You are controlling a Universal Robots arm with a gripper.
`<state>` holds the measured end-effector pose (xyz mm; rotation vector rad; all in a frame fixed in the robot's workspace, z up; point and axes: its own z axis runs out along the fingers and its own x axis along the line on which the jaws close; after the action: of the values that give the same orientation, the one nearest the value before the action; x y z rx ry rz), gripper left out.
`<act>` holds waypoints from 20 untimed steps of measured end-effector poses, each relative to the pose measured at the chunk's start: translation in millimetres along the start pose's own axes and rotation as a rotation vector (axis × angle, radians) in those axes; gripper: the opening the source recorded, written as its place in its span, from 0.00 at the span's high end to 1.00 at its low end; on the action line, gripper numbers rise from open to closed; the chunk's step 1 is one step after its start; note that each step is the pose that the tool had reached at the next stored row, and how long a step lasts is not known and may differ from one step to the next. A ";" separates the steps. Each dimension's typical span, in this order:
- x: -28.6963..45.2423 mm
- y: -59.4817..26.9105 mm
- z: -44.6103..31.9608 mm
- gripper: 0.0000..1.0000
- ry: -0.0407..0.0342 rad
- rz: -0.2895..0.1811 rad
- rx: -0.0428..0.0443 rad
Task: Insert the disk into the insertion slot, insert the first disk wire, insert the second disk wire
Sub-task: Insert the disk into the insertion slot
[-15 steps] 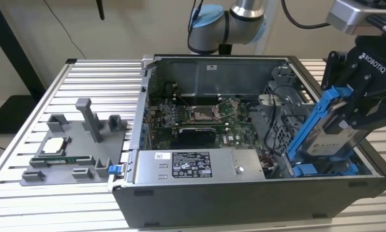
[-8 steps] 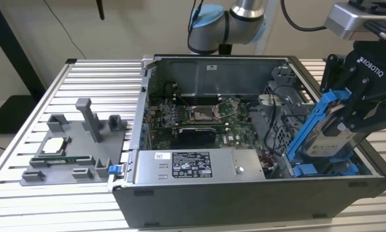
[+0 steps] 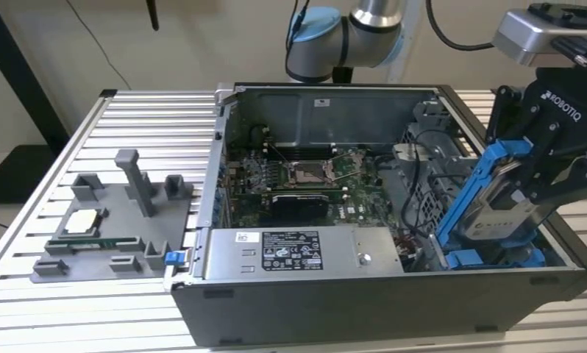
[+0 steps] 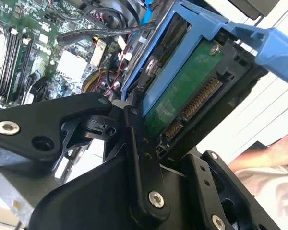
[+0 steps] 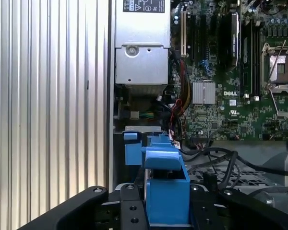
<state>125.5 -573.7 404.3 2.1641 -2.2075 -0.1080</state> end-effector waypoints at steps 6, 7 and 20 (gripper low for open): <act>-0.2 1.2 -13.4 1.00 0.0006 0.000 -0.0070; -0.1 1.2 -13.6 1.00 0.0005 0.000 -0.0076; 2.2 1.3 -10.0 1.00 0.0009 0.000 -0.0078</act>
<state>125.0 -576.0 414.4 2.1594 -2.2031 -0.1154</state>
